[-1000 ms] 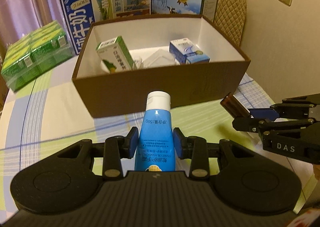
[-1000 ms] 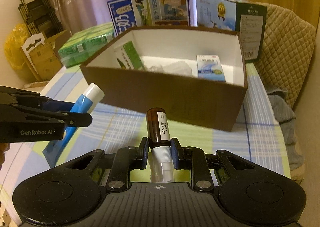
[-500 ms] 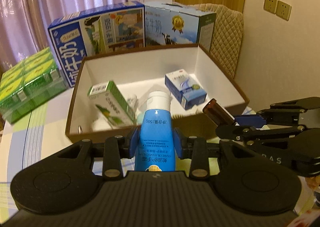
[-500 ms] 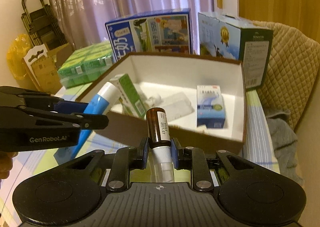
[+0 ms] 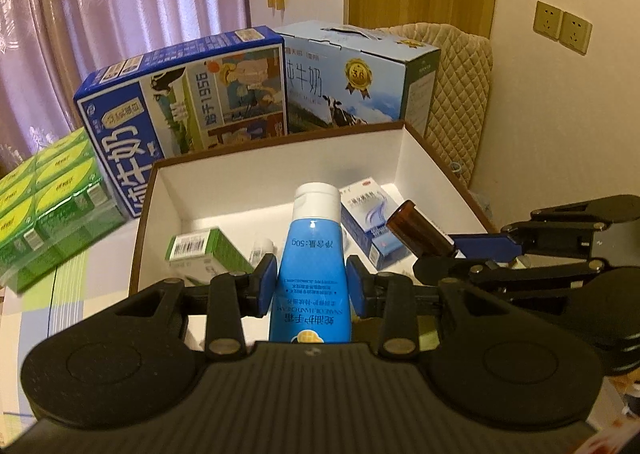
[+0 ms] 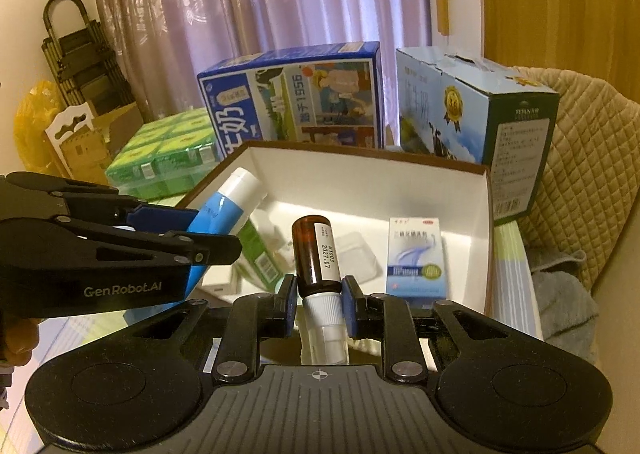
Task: Organize rigid objects
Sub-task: 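Lower tube and vial into the brown box and open both grippers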
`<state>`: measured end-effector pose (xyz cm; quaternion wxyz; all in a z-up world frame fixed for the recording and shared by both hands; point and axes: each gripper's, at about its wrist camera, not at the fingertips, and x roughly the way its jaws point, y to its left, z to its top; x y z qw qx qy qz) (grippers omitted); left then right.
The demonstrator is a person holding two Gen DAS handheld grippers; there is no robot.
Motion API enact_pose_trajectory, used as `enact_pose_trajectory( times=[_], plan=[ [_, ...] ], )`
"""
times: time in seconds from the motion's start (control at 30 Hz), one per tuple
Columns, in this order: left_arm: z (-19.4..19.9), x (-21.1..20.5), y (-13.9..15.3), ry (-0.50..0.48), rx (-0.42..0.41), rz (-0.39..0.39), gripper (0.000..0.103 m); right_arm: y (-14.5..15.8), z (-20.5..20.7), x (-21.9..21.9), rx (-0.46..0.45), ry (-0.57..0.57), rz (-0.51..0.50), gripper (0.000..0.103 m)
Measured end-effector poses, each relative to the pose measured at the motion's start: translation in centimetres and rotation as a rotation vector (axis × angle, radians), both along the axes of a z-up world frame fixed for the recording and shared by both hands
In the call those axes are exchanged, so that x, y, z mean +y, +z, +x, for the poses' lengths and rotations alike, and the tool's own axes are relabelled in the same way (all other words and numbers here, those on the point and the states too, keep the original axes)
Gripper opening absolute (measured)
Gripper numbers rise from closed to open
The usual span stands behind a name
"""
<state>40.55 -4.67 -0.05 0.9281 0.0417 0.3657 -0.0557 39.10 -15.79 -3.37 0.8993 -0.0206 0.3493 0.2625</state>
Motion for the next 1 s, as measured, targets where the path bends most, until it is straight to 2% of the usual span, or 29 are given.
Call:
enact_pose_trajectory(
  times=[0.5, 1.0],
  plan=[
    [6.6, 0.6, -0.8, 0.028, 0.024, 0.002, 0.032, -0.6, 6.5, -0.2, 0.034, -0.039, 0.028, 0.020],
    [12.7, 1.6, -4.5, 0.052, 0.116, 0.018, 0.032, -4.3, 12.8, 0.9, 0.128, -0.070, 0.022, 0.020]
  ],
)
